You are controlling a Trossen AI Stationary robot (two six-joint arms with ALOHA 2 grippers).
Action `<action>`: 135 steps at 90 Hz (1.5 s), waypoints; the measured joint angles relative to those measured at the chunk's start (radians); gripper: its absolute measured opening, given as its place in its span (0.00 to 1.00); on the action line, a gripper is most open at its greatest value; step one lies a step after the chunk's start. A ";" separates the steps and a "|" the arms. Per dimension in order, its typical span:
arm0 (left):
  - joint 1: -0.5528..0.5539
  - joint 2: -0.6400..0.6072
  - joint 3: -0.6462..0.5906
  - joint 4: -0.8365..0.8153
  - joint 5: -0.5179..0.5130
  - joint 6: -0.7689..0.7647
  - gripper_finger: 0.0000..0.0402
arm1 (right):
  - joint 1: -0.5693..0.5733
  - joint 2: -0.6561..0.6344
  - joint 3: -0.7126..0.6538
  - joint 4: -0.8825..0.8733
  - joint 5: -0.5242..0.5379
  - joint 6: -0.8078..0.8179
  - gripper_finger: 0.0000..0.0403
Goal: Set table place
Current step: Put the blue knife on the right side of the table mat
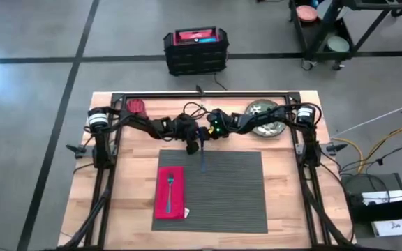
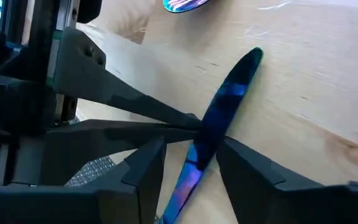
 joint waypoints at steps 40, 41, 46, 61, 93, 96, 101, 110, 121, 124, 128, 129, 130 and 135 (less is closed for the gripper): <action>-0.002 0.000 0.000 0.008 -0.006 0.019 0.00 | 0.012 -0.001 -0.007 0.007 0.071 -0.091 0.08; -0.002 0.000 0.000 0.008 -0.007 0.019 0.00 | 0.012 -0.001 -0.007 0.005 0.073 -0.094 0.06; -0.002 0.000 0.000 0.009 -0.007 0.018 0.00 | 0.013 -0.001 -0.006 -0.007 0.079 -0.105 0.03; -0.002 -0.023 0.002 -0.003 -0.007 0.014 0.00 | 0.016 -0.022 -0.005 -0.044 0.103 -0.160 0.01; -0.008 -0.275 0.006 -0.144 -0.002 -0.009 0.00 | 0.036 -0.253 -0.009 -0.155 0.171 -0.283 0.00; -0.008 -0.301 0.006 -0.166 -0.002 -0.012 0.00 | 0.043 -0.279 -0.009 -0.175 0.184 -0.291 0.00; -0.009 -0.333 0.008 -0.187 -0.001 -0.015 0.00 | 0.053 -0.332 -0.009 -0.195 0.199 -0.307 0.00; -0.010 -0.358 0.003 -0.266 -0.002 -0.006 0.00 | 0.072 -0.437 -0.007 -0.253 0.211 -0.321 0.00; -0.017 -0.342 -0.021 -0.261 -0.001 0.006 0.00 | 0.119 -0.564 -0.007 -0.382 0.264 -0.327 0.00; -0.019 -0.326 -0.032 -0.253 0.001 0.010 0.00 | 0.137 -0.602 -0.008 -0.425 0.268 -0.320 0.00; -0.022 -0.304 -0.047 -0.236 0.001 0.011 0.00 | 0.162 -0.649 -0.008 -0.476 0.268 -0.306 0.00; -0.022 -0.299 -0.052 -0.233 0.001 0.011 0.00 | 0.168 -0.661 -0.008 -0.488 0.269 -0.302 0.00; -0.023 -0.294 -0.056 -0.230 0.001 0.011 0.00 | 0.175 -0.671 -0.008 -0.500 0.269 -0.298 0.00; -0.024 -0.272 -0.072 -0.206 0.001 0.010 0.00 | 0.211 -0.722 -0.011 -0.557 0.272 -0.278 0.00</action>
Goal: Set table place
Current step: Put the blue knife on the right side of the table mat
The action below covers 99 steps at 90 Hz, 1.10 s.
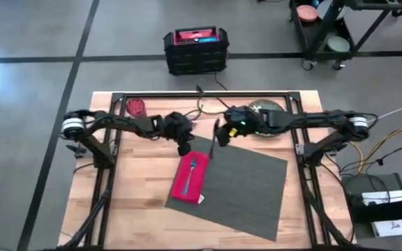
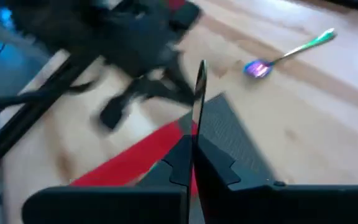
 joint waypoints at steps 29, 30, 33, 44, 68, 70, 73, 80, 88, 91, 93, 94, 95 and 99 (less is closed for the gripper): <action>-0.009 0.039 0.008 0.044 0.000 0.004 0.00 | 0.241 -0.176 -0.012 -0.321 0.100 0.244 0.00; -0.010 0.039 0.008 0.044 0.000 0.004 0.00 | 0.251 -0.178 -0.015 -0.333 0.100 0.259 0.00; -0.012 0.039 0.008 0.044 0.000 0.004 0.00 | 0.283 -0.187 -0.025 -0.349 0.103 0.302 0.00; -0.013 0.039 0.007 0.048 -0.001 0.001 0.00 | 0.403 -0.234 -0.102 -0.340 0.100 0.475 0.00; -0.013 0.039 0.006 0.054 -0.001 0.000 0.00 | 0.651 -0.355 -0.323 -0.190 0.092 0.768 0.00; -0.013 0.039 0.006 0.059 -0.001 0.000 0.00 | 0.665 -0.366 -0.341 -0.169 0.092 0.775 0.00; -0.013 0.039 0.006 0.063 -0.001 0.000 0.00 | 0.683 -0.379 -0.370 -0.133 0.092 0.780 0.00; -0.013 0.039 0.006 0.076 -0.002 0.000 0.00 | 0.707 -0.405 -0.444 -0.053 0.071 0.790 0.00; -0.013 0.039 0.006 0.086 -0.002 -0.001 0.00 | 0.712 -0.436 -0.523 0.012 0.066 0.795 0.00; -0.013 0.039 0.006 0.086 -0.002 -0.007 0.00 | 0.710 -0.446 -0.553 0.027 0.066 0.796 0.00; -0.013 0.039 0.006 0.086 -0.002 -0.009 0.00 | 0.710 -0.452 -0.573 0.031 0.066 0.796 0.00; -0.013 0.039 0.006 0.087 -0.002 -0.009 0.00 | 0.710 -0.455 -0.582 0.032 0.066 0.797 0.00; -0.013 0.039 0.006 0.086 -0.002 -0.010 0.00 | 0.710 -0.459 -0.592 0.034 0.066 0.798 0.00; -0.013 0.039 0.006 0.086 -0.002 -0.011 0.00 | 0.710 -0.470 -0.624 0.043 0.066 0.801 0.00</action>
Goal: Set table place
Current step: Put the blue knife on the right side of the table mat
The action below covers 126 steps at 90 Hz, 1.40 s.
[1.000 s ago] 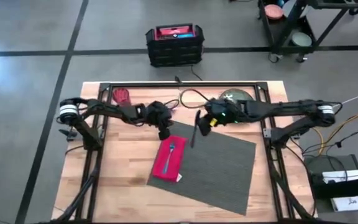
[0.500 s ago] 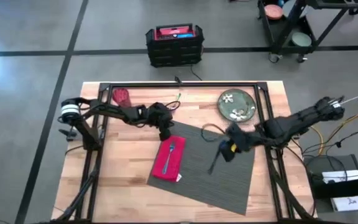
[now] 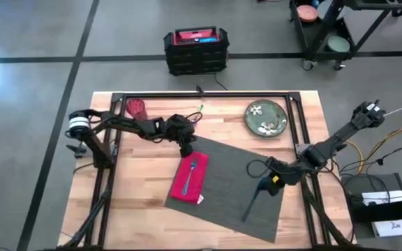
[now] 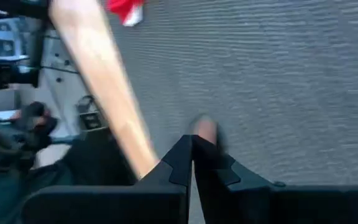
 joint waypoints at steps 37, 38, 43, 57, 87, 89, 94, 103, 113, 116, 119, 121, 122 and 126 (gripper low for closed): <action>0.000 0.000 0.000 0.008 0.000 0.005 0.00 | -0.003 -0.051 -0.169 0.024 0.016 0.021 0.00; 0.000 0.000 0.000 0.009 0.000 0.006 0.00 | -0.003 -0.051 -0.170 0.023 0.015 0.020 0.00; 0.000 0.000 0.000 0.009 0.000 0.007 0.00 | -0.002 -0.051 -0.170 0.027 0.014 0.009 0.00; 0.000 0.000 0.000 0.010 0.000 0.007 0.00 | -0.002 -0.047 -0.188 0.028 0.014 0.024 0.00; -0.032 -0.001 0.000 0.027 0.086 -0.026 0.00 | -0.002 -0.040 -0.186 0.005 0.017 0.065 0.00; -0.039 -0.001 0.000 0.027 0.087 -0.024 0.00 | -0.002 -0.040 -0.186 0.000 0.016 0.073 0.00; -0.054 0.000 0.000 0.027 0.088 -0.015 0.00 | -0.002 -0.040 -0.186 -0.013 0.016 0.079 0.00; -0.084 0.019 0.001 0.034 0.097 -0.014 0.00 | -0.002 -0.040 -0.186 -0.026 0.017 0.093 0.00; -0.128 0.057 0.000 0.032 0.119 -0.001 0.00 | -0.002 -0.040 -0.186 -0.027 0.018 0.100 0.00; -0.140 0.066 0.000 0.033 0.122 0.004 0.00 | -0.002 -0.040 -0.186 -0.026 0.018 0.102 0.00; -0.151 0.075 0.000 0.033 0.123 0.007 0.00 | -0.002 -0.040 -0.186 -0.027 0.018 0.102 0.00; -0.158 0.082 0.000 0.033 0.125 0.008 0.00 | -0.002 -0.040 -0.186 -0.027 0.018 0.102 0.00; -0.160 0.085 0.000 0.034 0.126 0.008 0.00 | -0.002 -0.039 -0.186 -0.027 0.018 0.102 0.00; -0.167 0.094 0.000 0.028 0.127 0.006 0.00 | -0.002 -0.038 -0.186 -0.027 0.018 0.107 0.00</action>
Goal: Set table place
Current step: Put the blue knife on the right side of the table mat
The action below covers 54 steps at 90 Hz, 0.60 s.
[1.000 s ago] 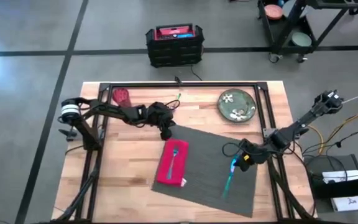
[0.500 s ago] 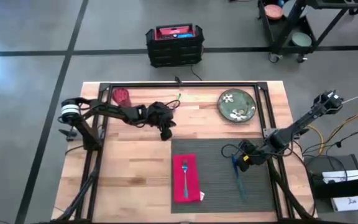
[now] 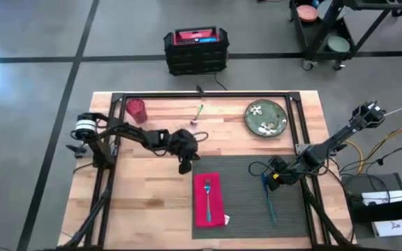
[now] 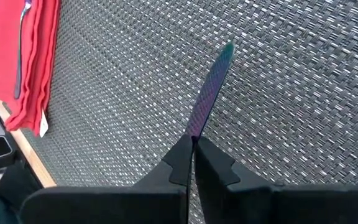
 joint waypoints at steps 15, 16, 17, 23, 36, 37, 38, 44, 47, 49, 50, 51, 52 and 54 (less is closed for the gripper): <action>-0.006 0.017 0.001 -0.053 -0.005 -0.012 0.00 | 0.000 0.000 0.000 -0.030 0.001 0.049 0.00; -0.006 0.017 0.001 -0.056 -0.005 -0.012 0.00 | 0.000 0.000 0.000 -0.034 0.001 0.054 0.00; -0.007 0.017 0.001 -0.057 -0.005 -0.012 0.00 | 0.000 0.000 0.000 -0.038 0.001 0.057 0.00; -0.007 0.017 -0.002 -0.064 -0.005 -0.009 0.00 | 0.000 0.000 0.000 -0.065 -0.001 0.082 0.00; -0.006 0.012 -0.017 -0.068 -0.005 -0.006 0.00 | 0.000 0.000 0.000 -0.132 -0.010 0.142 0.00; -0.006 0.012 -0.018 -0.068 -0.005 -0.006 0.00 | 0.000 0.000 0.000 -0.137 -0.010 0.147 0.00; -0.007 0.011 -0.019 -0.069 -0.005 -0.006 0.00 | 0.000 0.000 0.000 -0.141 -0.011 0.151 0.00; -0.006 0.008 -0.026 -0.069 -0.005 -0.006 0.00 | 0.000 0.000 0.001 -0.163 -0.011 0.162 0.00; -0.006 0.004 -0.031 -0.071 -0.005 -0.006 0.00 | 0.000 -0.001 0.001 -0.172 -0.010 0.164 0.00; -0.006 0.001 -0.033 -0.074 -0.005 -0.006 0.00 | 0.000 -0.001 0.001 -0.177 -0.008 0.164 0.00; -0.006 0.000 -0.035 -0.075 -0.005 -0.006 0.00 | 0.000 -0.001 0.001 -0.178 -0.008 0.164 0.00; -0.006 0.000 -0.036 -0.074 -0.005 -0.005 0.00 | 0.000 -0.001 0.001 -0.179 -0.008 0.164 0.00; -0.006 -0.001 -0.037 -0.074 -0.005 -0.005 0.00 | 0.000 -0.001 0.001 -0.180 -0.007 0.163 0.00; -0.005 -0.001 -0.037 -0.073 -0.005 -0.004 0.00 | 0.000 -0.001 0.001 -0.181 -0.007 0.161 0.00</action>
